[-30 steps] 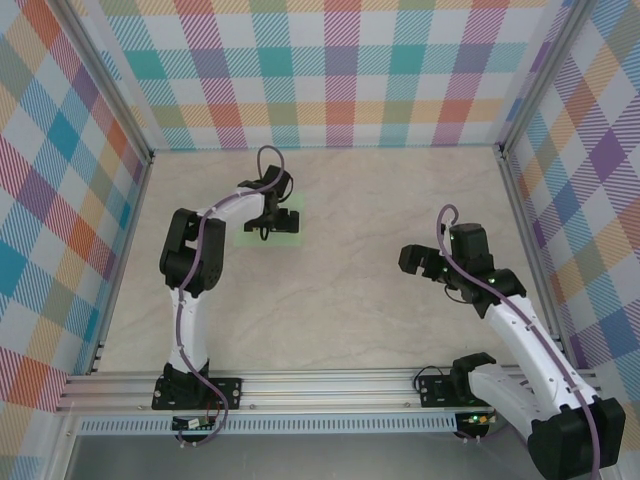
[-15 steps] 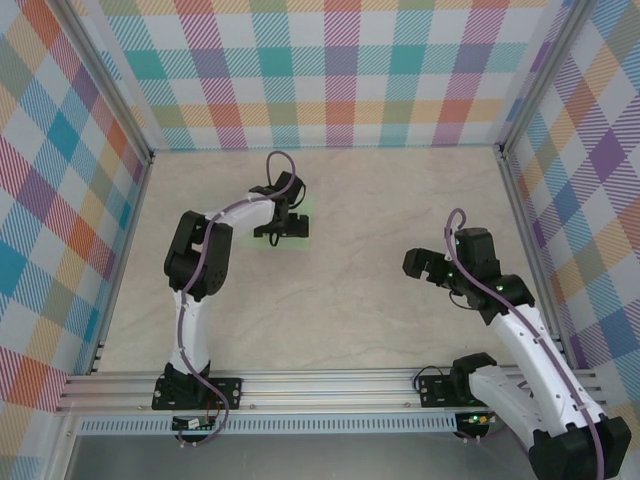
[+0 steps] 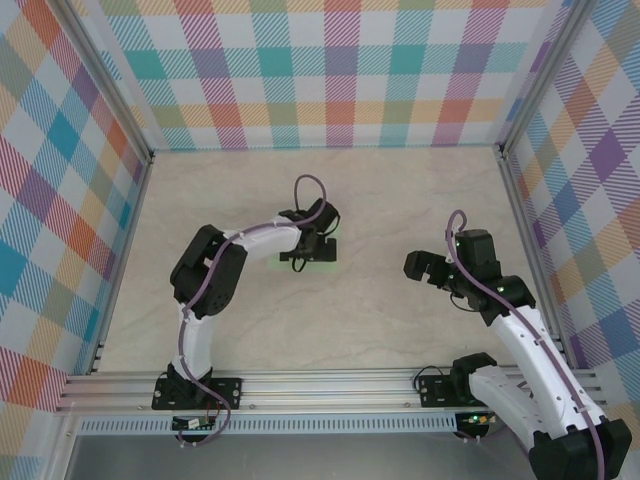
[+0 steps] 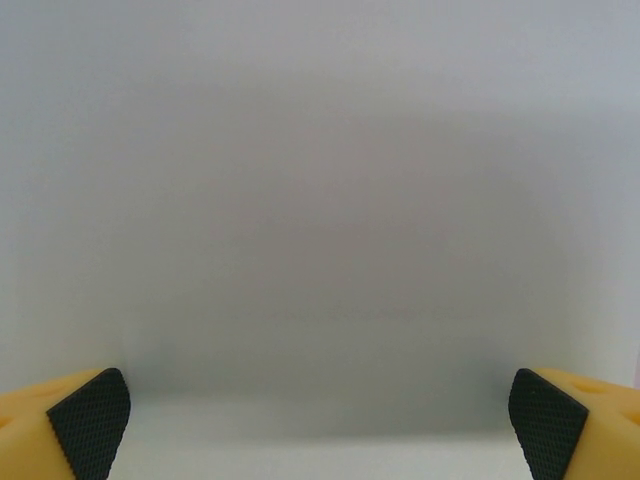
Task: Fold a paper plane with a square sheet of paper (fold left side to right side)
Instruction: Move the square sheet of paper to the center of the table, then pick up the square sheet of paper from the center of the table.
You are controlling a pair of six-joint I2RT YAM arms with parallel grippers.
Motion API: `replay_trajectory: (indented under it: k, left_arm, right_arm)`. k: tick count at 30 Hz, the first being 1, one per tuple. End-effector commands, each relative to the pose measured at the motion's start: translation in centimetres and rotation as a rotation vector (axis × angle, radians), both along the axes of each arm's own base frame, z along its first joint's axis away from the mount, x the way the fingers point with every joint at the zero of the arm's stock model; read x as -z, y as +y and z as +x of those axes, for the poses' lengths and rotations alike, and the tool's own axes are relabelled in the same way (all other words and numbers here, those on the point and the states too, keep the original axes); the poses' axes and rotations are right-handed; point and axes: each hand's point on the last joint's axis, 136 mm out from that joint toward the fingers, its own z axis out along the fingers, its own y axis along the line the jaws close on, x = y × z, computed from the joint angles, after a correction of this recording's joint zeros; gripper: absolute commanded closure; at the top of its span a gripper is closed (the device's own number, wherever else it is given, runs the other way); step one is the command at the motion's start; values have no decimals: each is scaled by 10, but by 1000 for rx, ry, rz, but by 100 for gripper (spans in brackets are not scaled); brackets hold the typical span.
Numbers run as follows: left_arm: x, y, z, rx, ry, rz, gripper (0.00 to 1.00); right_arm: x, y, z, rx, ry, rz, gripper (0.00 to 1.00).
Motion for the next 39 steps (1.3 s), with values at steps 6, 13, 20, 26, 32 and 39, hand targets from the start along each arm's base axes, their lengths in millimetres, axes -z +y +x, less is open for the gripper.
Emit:
replay_trajectory:
  k: [6, 13, 20, 26, 32, 39]
  left_arm:
    - [32, -44, -75, -9, 174, -53, 0]
    - [-19, -62, -61, 36, 96, -145, 0]
    - [-72, -46, -49, 15, 9, -307, 1]
    - [-76, -19, -46, -11, 10, -447, 9]
    - [-65, -18, -38, -5, 39, -590, 11]
    - [-39, 0, -36, -47, 77, -542, 11]
  right_arm:
    - [3, 4, 0, -9, 18, 8, 0]
    - [12, 10, 2, -38, 44, 17, 0]
    - [22, 34, 21, -124, 110, 67, 0]
    - [33, 67, 64, -221, 147, 67, 0]
    - [58, 107, 115, -288, 206, 31, 0]
    - [91, 148, 155, -338, 267, -42, 0]
